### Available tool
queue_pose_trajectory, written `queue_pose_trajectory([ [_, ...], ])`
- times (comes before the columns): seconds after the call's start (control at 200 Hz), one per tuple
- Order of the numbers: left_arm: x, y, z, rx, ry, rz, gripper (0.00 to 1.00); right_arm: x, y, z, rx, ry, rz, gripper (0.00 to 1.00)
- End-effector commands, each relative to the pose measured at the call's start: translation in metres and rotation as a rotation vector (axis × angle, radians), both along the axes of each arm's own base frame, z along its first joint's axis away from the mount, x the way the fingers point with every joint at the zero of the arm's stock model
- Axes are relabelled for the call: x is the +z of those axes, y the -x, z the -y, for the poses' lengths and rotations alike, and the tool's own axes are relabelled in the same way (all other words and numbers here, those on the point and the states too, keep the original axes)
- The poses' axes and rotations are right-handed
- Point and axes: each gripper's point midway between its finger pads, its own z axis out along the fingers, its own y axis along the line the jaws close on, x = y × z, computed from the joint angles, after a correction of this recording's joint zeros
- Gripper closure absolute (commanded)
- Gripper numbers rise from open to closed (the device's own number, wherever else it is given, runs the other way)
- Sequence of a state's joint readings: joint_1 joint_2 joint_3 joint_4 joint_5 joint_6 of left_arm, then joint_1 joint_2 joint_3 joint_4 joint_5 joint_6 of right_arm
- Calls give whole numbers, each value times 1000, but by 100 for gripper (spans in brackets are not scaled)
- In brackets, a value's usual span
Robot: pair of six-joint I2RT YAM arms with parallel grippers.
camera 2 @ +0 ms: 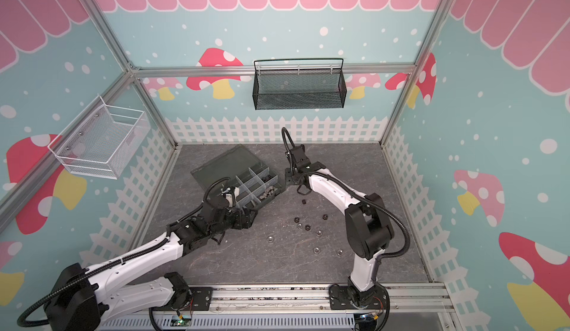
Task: Sort the screws and nuts into containers
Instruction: 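Move the left gripper over a silver nut while the right gripper withdraws, then lower and close the left gripper on the silver hex nut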
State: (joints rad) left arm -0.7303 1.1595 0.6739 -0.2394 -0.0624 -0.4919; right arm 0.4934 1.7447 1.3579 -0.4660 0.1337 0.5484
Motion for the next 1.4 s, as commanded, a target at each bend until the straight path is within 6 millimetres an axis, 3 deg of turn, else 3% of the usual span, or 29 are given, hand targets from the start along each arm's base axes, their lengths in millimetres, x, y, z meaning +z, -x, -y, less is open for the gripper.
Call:
queue_pose_trajectory([
  [0.0,-22,22,7,-95,-146,-103,14,7,12,24,-87,-33,22,44],
  [0.275,-53,49,50,-248,-268,-227,20,1,42,72,-236,-11,22,36],
  [0.53,-86,56,67,-288,-392,-299,29,1,58,97,-331,9,39,30],
  [0.82,-102,50,72,-284,-449,-327,44,4,65,105,-356,17,57,29],
  [1.396,-121,53,68,-301,-541,-399,63,-2,64,107,-366,29,46,29],
])
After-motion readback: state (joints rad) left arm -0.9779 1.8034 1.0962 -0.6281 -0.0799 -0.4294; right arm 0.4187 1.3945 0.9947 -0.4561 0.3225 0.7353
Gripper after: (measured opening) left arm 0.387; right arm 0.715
